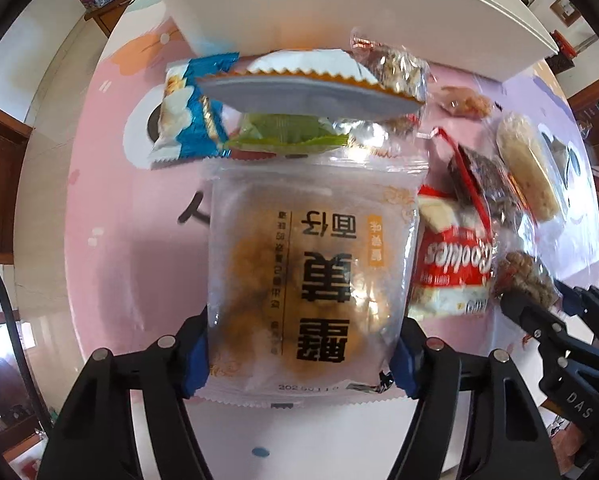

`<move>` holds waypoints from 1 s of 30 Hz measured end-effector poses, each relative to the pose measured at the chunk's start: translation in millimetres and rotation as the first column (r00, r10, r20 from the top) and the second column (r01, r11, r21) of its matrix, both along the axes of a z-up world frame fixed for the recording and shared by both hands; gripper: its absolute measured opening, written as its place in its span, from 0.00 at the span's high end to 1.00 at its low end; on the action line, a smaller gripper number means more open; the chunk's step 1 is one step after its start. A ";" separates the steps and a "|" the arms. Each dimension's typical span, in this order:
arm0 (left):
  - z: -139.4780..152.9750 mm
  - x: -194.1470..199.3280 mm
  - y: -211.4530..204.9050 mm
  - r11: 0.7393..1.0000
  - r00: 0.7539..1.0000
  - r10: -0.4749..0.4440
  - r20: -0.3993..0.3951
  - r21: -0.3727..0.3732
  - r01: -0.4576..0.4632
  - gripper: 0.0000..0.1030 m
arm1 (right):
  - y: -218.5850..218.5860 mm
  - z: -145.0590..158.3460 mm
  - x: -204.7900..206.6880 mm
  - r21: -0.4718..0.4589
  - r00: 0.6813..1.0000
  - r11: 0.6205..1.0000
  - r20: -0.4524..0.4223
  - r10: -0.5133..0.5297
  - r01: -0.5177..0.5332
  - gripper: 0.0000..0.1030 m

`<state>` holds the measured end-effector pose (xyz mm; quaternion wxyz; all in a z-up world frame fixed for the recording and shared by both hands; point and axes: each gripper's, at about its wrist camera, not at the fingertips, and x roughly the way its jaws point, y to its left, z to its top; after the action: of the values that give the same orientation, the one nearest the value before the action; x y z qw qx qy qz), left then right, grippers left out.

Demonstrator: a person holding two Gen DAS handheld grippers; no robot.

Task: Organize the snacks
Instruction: 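Grasp the large bread-roll bag with the left gripper while the right grasps a nut-snack bag, then lift both held bags and carry them toward the white tray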

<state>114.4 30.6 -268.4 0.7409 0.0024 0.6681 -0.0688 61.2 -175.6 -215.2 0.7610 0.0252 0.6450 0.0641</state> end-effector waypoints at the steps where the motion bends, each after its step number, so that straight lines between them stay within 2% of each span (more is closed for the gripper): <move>1: 1.9 -3.5 0.3 1.000 1.000 -0.006 -0.002 0.000 0.006 0.32 | 2.4 1.7 -3.3 -0.002 1.000 1.000 -0.001 0.005 -0.005 0.57; 12: 50.2 -33.5 -6.3 0.995 0.990 -0.100 0.096 -0.009 0.101 0.33 | 11.5 32.4 -38.3 -0.006 0.999 0.999 0.019 0.037 -0.036 0.57; 18: 92.0 -38.6 -7.0 0.991 0.974 -0.123 0.191 -0.025 0.130 0.32 | 17.3 69.1 -44.1 -0.013 0.995 0.999 0.093 0.044 -0.043 0.57; 24: 118.1 -47.6 -7.3 0.990 0.953 -0.134 0.273 -0.010 0.142 0.32 | 8.3 113.5 -47.3 -0.025 0.982 0.998 0.175 0.068 -0.065 0.57; 30: 148.1 -41.4 -6.8 0.991 0.940 -0.120 0.320 -0.021 0.134 0.32 | 9.7 152.1 -39.2 -0.055 0.962 0.995 0.256 0.091 -0.080 0.57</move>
<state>73.0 23.9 -120.4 0.8326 0.0408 0.5370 -0.1293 22.0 -165.9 -63.0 0.8353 -0.0280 0.5423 0.0854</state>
